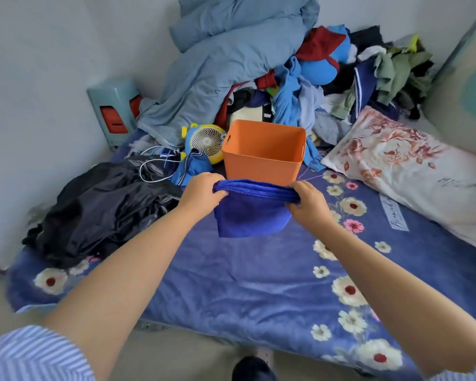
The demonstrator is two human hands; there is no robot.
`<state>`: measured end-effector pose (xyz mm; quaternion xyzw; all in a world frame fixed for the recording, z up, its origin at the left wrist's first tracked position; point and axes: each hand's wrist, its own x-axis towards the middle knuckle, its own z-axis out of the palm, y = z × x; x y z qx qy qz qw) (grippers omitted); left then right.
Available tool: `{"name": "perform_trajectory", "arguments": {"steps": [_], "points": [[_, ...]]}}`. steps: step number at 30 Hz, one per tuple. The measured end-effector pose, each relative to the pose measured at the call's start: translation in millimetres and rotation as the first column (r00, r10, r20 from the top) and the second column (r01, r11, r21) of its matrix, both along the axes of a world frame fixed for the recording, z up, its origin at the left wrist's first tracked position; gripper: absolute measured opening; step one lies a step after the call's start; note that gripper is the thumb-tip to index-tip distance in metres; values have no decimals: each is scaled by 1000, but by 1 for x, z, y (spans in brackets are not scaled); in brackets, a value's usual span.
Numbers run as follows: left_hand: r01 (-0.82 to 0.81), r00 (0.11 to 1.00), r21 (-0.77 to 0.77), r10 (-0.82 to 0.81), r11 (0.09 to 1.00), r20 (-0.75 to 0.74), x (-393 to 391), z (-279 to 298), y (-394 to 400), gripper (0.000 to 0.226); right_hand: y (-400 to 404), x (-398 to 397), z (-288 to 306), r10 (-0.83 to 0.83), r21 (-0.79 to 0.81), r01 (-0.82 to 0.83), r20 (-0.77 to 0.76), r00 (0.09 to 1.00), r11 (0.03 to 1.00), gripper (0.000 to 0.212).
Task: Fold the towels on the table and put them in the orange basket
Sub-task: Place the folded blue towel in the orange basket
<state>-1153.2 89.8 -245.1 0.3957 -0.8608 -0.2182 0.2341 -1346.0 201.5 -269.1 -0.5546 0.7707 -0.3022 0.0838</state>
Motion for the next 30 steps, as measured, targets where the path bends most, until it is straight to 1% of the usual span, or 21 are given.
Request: {"name": "perform_trajectory", "arguments": {"steps": [3, 5, 7, 9, 10, 11, 12, 15, 18, 21, 23, 25, 27, 29, 30], "points": [[-24, 1000, -22, 24, 999, -18, -27, -2, -48, 8, -46, -27, 3, 2, -12, -2, -11, 1000, 1000, 28], [-21, 999, -12, 21, 1000, -38, -47, -2, -78, 6, -74, -47, 7, 11, -42, -11, -14, 1000, 999, 31], [-17, 998, 28, 19, 999, -63, -75, -4, -119, 8, -112, -76, 8, 10, -58, -10, -16, 1000, 998, 34], [-23, 995, 107, 33, 994, -98, -95, -5, -147, 10, -139, -96, 7, 19, -42, -19, -15, 1000, 999, 33], [-36, 993, 140, 52, 989, -108, -115, -4, -177, 10, -168, -116, 7, 16, -42, -17, -18, 1000, 999, 32], [-46, 991, 170, 66, 984, -113, -120, -4, -183, 11, -175, -120, 7, 20, -40, -20, -20, 1000, 999, 31], [-57, 989, 182, 80, 982, -124, -126, -5, -193, 12, -186, -126, 7, 16, -38, -17, -27, 1000, 999, 30], [-88, 985, 225, 118, 970, -123, -166, -8, -258, 14, -250, -164, 5, 2, -60, -2, -11, 1000, 998, 28], [-92, 982, 247, 129, 965, -139, -193, -9, -305, 16, -298, -189, 2, -2, -77, 2, -4, 1000, 997, 29], [-106, 981, 230, 140, 967, -135, -222, -16, -355, 19, -345, -210, -5, -25, -123, 27, 15, 1000, 992, 32], [-109, 981, 220, 140, 970, -133, -236, -25, -384, 20, -372, -222, -14, -20, -122, 24, 32, 999, 992, 33], [-116, 983, 211, 143, 971, -118, -250, -39, -414, 21, -400, -235, -29, -13, -106, 20, 64, 998, 994, 36], [-103, 987, 226, 128, 969, -99, -260, -56, -438, 21, -422, -246, -43, 2, -87, 10, 134, 991, 996, 37], [-90, 992, 288, 111, 954, -59, -274, -89, -468, 20, -452, -258, -75, -33, -25, 41, 249, 968, 999, 37], [-90, 993, 326, 109, 941, -39, -276, -99, -475, 20, -459, -261, -84, -35, 5, 35, 281, 959, 999, 37]]}}
